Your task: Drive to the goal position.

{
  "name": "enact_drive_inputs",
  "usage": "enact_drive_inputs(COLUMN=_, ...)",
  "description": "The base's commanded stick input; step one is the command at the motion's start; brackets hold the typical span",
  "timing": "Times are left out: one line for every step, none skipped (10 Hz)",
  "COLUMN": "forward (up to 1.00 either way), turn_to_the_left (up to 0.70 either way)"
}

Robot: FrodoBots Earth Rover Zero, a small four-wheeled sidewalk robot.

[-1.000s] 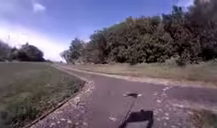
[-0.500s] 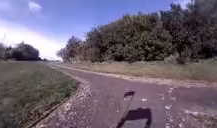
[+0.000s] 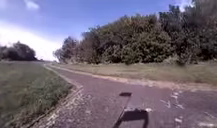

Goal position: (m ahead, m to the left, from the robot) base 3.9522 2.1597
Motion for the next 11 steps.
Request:
enact_drive_inputs(forward=0.70, turn_to_the_left=0.16)
enact_drive_inputs(forward=0.70, turn_to_the_left=0.35)
enact_drive_inputs(forward=0.70, turn_to_the_left=0.35)
enact_drive_inputs(forward=0.70, turn_to_the_left=0.35)
enact_drive_inputs(forward=0.70, turn_to_the_left=0.35)
enact_drive_inputs(forward=0.70, turn_to_the_left=0.35)
enact_drive_inputs(forward=0.70, turn_to_the_left=0.35)
enact_drive_inputs(forward=0.70, turn_to_the_left=0.35)
enact_drive_inputs(forward=0.70, turn_to_the_left=0.35)
enact_drive_inputs(forward=0.70, turn_to_the_left=0.01)
enact_drive_inputs(forward=0.70, turn_to_the_left=0.00)
